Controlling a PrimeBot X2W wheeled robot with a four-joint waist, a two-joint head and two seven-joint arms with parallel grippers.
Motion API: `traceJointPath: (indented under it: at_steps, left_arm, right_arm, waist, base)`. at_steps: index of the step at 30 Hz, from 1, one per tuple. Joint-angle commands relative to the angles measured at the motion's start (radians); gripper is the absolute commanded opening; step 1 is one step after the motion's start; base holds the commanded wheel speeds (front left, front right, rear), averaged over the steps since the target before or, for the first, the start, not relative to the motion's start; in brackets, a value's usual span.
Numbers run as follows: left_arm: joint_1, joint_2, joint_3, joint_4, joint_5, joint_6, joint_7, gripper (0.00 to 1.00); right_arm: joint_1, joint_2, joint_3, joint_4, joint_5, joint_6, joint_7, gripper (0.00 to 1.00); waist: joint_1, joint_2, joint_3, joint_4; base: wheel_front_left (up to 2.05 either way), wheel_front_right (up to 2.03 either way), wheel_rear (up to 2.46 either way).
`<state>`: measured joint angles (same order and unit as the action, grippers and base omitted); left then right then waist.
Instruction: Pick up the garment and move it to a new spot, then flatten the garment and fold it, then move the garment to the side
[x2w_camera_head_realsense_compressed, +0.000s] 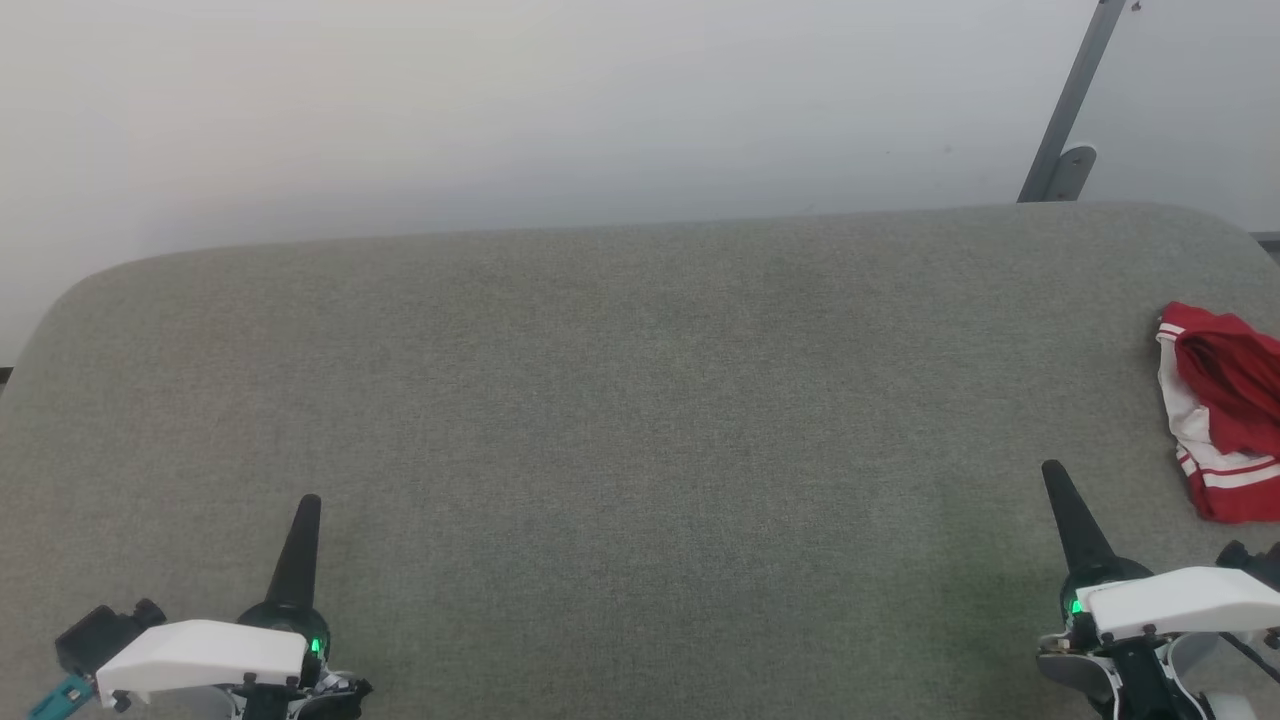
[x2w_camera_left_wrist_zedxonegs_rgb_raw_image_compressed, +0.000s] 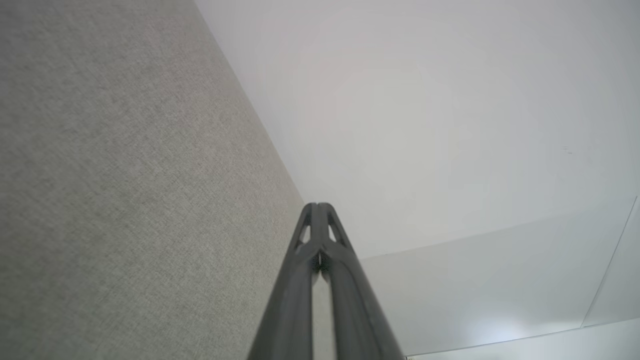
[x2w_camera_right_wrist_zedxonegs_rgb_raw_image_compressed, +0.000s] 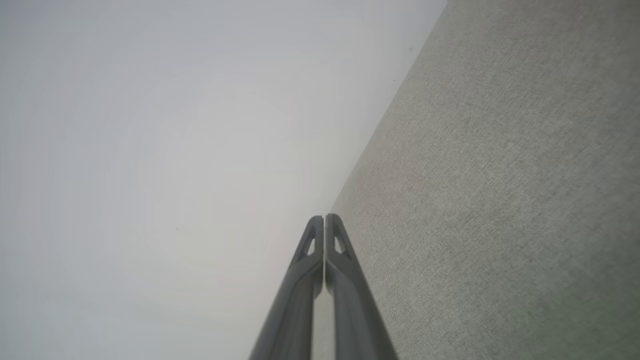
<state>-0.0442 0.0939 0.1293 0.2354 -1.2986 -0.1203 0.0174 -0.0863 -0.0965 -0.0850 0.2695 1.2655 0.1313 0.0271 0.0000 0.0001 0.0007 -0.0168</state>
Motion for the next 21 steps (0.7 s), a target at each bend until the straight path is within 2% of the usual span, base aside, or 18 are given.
traceJointPath:
  at_steps: [1,21]
  left_arm:
    - [-0.025,0.002,-0.001,-0.004,-0.024,-0.005,0.009,0.0]
    - [-0.05,-0.022,-0.008,0.003,-0.169,-0.009,0.053,0.0]
  right_arm:
    - [-0.016,0.003,-0.004,-0.01,0.028,-0.001,0.008,0.0]
    - [-0.023,0.025,-0.017,-0.02,0.185,0.0,0.047,0.0]
  waist:
    - [0.0,-0.0001,0.0,0.001]
    - [0.0,-0.0001,0.001,0.008]
  base:
    - [0.0,0.0,0.0]
    - [0.0,0.0,0.0]
